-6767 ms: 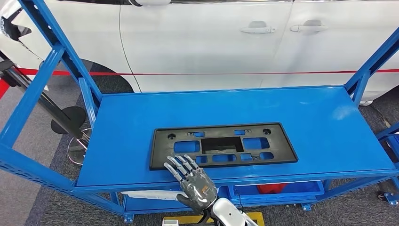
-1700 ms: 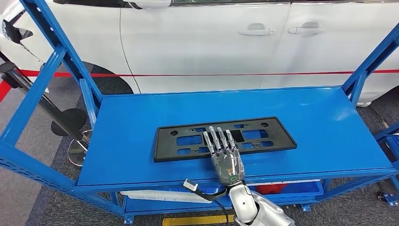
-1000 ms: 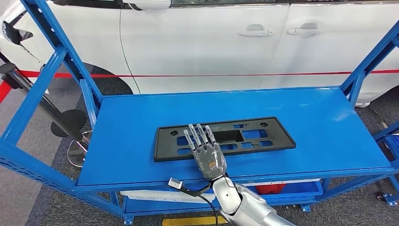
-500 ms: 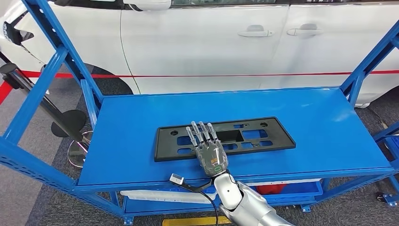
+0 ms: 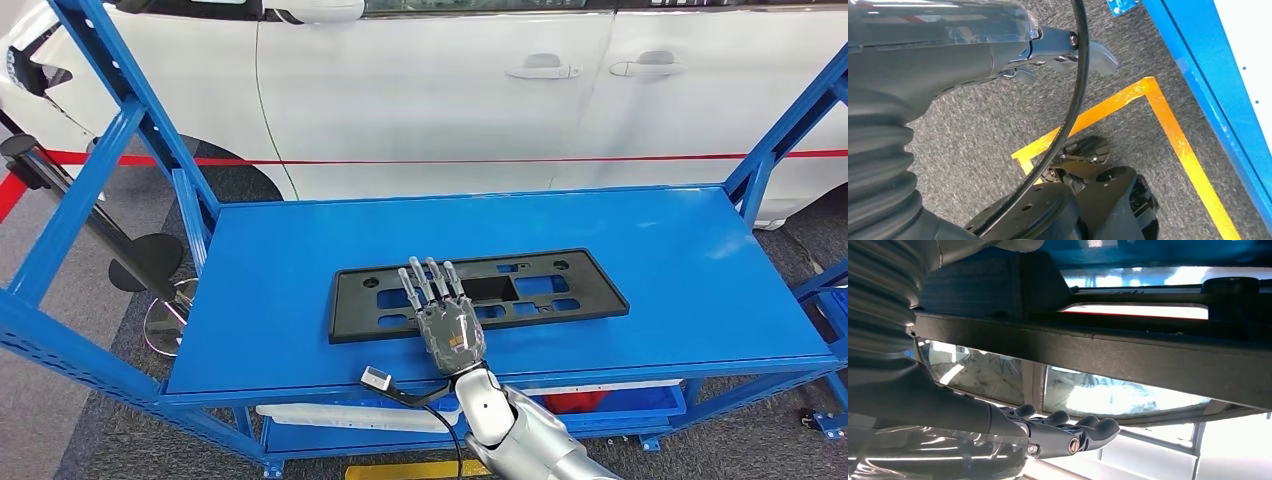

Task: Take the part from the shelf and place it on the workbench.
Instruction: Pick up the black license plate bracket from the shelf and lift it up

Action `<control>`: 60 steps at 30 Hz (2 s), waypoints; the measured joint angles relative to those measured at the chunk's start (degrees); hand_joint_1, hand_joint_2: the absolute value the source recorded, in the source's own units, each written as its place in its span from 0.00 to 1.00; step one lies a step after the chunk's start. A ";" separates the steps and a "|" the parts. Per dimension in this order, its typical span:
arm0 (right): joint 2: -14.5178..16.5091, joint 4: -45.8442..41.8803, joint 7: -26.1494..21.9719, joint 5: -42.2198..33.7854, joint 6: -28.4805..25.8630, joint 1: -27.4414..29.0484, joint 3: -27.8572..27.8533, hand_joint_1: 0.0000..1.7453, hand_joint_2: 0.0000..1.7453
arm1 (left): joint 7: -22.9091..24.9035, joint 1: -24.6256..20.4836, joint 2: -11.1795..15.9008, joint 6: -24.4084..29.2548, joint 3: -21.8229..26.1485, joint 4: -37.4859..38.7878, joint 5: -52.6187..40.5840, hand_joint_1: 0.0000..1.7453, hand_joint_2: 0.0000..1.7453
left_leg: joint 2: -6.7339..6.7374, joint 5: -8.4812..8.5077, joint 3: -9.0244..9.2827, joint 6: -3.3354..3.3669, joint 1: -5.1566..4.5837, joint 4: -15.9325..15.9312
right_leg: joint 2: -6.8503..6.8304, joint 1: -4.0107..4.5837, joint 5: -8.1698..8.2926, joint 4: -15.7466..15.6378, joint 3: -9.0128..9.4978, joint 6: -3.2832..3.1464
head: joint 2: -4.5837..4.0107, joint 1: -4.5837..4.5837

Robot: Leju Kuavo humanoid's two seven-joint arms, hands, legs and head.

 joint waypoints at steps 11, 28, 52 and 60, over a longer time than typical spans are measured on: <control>0.21 0.22 1.99 0.00 -0.32 0.24 0.46 0.00 1.00 | 1.22 0.02 0.03 0.95 0.00 0.00 0.04 0.00 0.00 | 0.00 0.00 0.02 0.00 0.00 0.00 | 0.00 0.00 0.00 0.00 0.01 0.00 | 0.00 0.01; -1.20 1.46 -1.84 0.00 1.75 -1.80 -3.20 1.00 1.00 | 1.01 0.02 0.40 0.52 0.06 0.00 -0.79 0.00 0.00 | -0.01 0.04 0.08 0.04 0.00 0.00 | -0.03 0.00 0.06 -0.01 0.15 0.03 | 0.00 0.01; -8.02 -17.49 -11.50 -0.05 5.60 7.97 -15.86 1.00 1.00 | -0.66 -0.09 0.20 -0.08 3.26 0.00 1.36 0.00 0.00 | -0.07 0.05 -0.89 0.05 0.00 0.04 | -0.05 -0.01 0.06 0.00 -0.80 0.04 | 0.00 0.01; -6.90 -31.12 -32.99 -36.53 9.94 7.57 -23.62 1.00 1.00 | -0.89 -0.09 -0.01 -0.21 4.64 0.00 1.73 0.00 0.00 | -0.05 0.06 -1.04 0.06 0.00 0.04 | 0.01 -0.02 0.07 0.02 -0.94 0.04 | 0.00 0.00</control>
